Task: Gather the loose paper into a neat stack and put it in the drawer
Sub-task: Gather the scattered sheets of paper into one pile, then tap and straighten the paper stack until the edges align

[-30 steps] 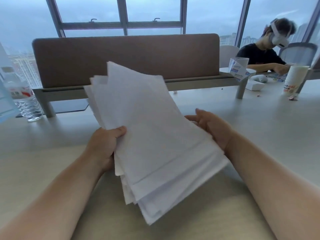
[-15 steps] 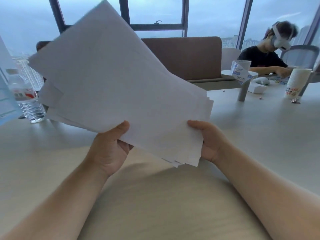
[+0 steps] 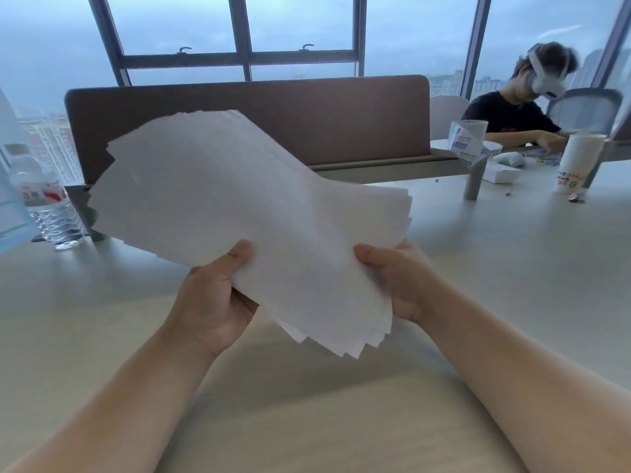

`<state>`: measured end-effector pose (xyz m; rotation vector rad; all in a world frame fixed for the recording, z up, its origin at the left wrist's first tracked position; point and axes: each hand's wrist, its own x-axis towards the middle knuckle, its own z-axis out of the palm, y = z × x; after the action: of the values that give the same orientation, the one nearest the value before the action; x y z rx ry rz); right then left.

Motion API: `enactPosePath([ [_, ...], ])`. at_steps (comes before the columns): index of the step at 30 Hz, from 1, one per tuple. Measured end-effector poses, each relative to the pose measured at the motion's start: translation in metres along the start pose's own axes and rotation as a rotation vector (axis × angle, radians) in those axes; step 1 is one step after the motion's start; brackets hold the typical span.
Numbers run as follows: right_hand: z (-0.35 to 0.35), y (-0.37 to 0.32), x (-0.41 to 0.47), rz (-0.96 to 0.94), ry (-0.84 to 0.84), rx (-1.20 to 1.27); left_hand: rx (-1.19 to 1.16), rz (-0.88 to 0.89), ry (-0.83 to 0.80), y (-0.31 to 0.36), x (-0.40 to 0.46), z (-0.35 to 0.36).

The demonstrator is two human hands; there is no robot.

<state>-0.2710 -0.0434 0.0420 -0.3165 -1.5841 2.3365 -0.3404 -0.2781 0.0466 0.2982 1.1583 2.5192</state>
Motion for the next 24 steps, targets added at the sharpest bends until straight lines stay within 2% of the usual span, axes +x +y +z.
enactPosePath([
  [2, -0.004, -0.004, 0.006, -0.146, 0.179, -0.176, -0.029, 0.012, 0.042, 0.005, 0.003, -0.003],
  [4, -0.013, -0.011, 0.01, -0.225, 0.256, -0.318, -0.086, 0.031, 0.041, 0.018, 0.005, -0.012],
  [7, -0.03, -0.02, 0.013, -0.225, 0.272, -0.372, -0.12, 0.03, 0.048, 0.039, 0.005, -0.031],
  [9, -0.04, -0.025, 0.016, -0.205, 0.272, -0.349, -0.089, -0.032, 0.051, 0.048, 0.004, -0.039],
  [11, -0.049, -0.03, 0.017, -0.179, 0.27, -0.298, -0.003, -0.095, 0.075, 0.054, 0.006, -0.047],
  [15, -0.057, -0.034, 0.017, -0.093, 0.225, -0.3, 0.233, -0.187, 0.258, 0.055, 0.012, -0.052],
  [18, -0.061, -0.028, 0.018, -0.022, 0.211, -0.36, 0.478, -0.133, 0.405, 0.047, 0.019, -0.052],
  [24, -0.074, -0.028, 0.027, 0.044, 0.309, -0.317, 0.725, -0.152, 0.404, 0.042, 0.026, -0.055],
])
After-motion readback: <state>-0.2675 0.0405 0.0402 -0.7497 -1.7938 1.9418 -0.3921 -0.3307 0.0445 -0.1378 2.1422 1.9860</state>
